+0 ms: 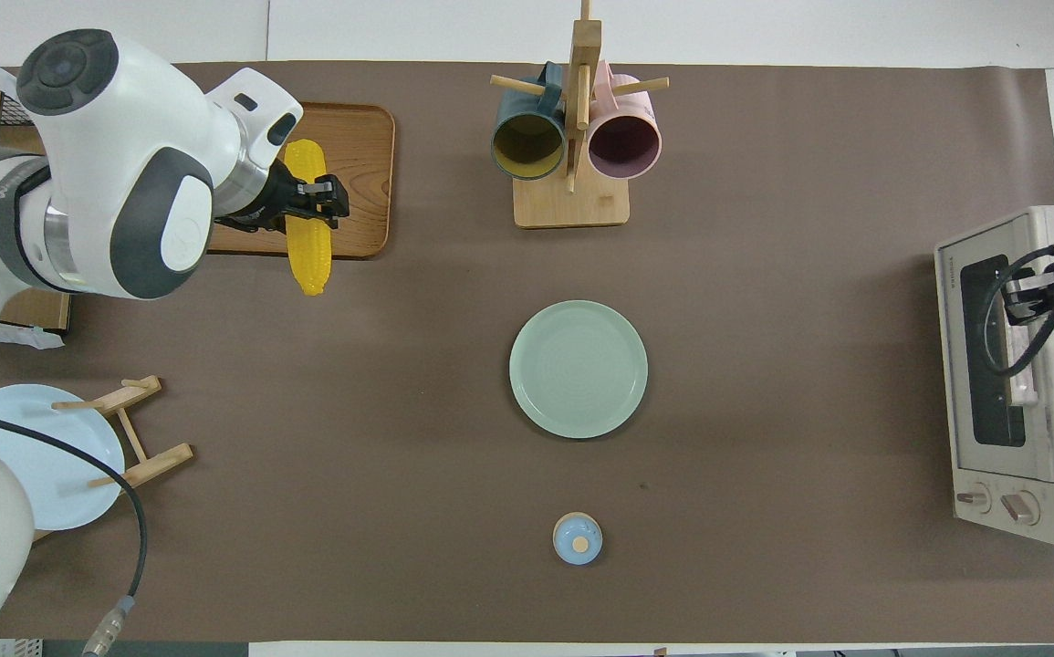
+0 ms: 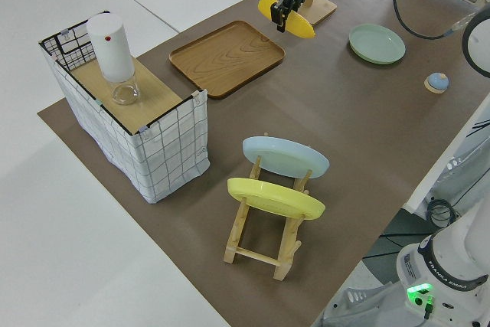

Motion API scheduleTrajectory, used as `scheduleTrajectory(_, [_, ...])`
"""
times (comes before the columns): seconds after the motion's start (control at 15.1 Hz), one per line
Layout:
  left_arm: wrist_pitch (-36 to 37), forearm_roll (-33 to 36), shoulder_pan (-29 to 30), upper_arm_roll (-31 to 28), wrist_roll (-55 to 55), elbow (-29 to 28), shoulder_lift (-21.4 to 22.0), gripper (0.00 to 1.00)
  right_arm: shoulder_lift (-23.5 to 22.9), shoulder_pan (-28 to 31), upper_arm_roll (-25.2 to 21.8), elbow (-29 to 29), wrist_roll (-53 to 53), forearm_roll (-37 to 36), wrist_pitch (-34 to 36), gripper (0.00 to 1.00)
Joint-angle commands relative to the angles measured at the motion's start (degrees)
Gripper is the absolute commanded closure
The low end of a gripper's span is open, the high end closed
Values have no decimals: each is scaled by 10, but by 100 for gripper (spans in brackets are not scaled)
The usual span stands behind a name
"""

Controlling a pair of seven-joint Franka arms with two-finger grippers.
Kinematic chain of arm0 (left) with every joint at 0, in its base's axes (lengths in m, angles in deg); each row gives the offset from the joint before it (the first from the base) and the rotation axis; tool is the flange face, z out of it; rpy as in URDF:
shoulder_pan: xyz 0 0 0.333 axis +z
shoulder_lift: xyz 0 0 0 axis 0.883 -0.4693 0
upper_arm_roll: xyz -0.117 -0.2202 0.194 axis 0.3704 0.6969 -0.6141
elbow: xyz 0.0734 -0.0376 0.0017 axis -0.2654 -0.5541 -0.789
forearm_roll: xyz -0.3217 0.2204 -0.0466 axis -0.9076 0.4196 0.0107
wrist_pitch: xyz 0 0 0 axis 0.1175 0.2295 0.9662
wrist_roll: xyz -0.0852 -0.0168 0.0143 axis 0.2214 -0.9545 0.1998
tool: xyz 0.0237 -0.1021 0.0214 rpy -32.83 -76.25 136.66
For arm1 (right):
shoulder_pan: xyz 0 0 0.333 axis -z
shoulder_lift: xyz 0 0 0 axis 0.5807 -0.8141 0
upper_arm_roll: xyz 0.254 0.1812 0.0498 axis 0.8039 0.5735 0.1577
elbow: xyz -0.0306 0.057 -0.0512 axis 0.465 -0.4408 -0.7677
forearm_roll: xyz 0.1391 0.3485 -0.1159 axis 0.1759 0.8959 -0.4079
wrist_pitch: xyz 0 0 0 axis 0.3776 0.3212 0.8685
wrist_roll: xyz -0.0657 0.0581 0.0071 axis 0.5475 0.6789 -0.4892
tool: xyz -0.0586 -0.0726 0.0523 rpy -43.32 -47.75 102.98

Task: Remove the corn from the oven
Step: 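Lower the yellow corn onto the wooden tray with the left gripper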

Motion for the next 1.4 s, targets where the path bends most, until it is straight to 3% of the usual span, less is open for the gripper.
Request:
scheduleTrajectory(0.0, [51, 28, 13, 7, 11, 160, -118, 100, -9, 2, -1, 12, 12, 18, 16, 61])
scheduleTrajectory(0.07, [52, 35, 14, 6, 12, 194, -145, 100, -5, 4, -1, 5, 14, 18, 18, 11])
scheduleTrajectory(0.13, [49, 38, 24, 6, 18, 219, -170, 100, -2, 4, -1, 3, 15, 18, 18, 0])
scheduleTrajectory(0.8, [-23, 60, 39, -2, 51, 253, -247, 100, 21, 10, -2, -28, 13, 17, 18, 0])
scheduleTrajectory(1.13, [-24, 62, 39, -15, 77, 263, -252, 100, 21, 8, -2, -22, 10, 17, 12, 0])
scheduleTrajectory(1.26, [-23, 63, 39, -15, 78, 263, -252, 1, 21, 12, -5, -21, 10, 17, 12, 0])
scheduleTrajectory(1.33, [-21, 63, 39, -15, 78, 262, -251, 0, 21, 20, -5, -21, 10, 17, 12, 0])
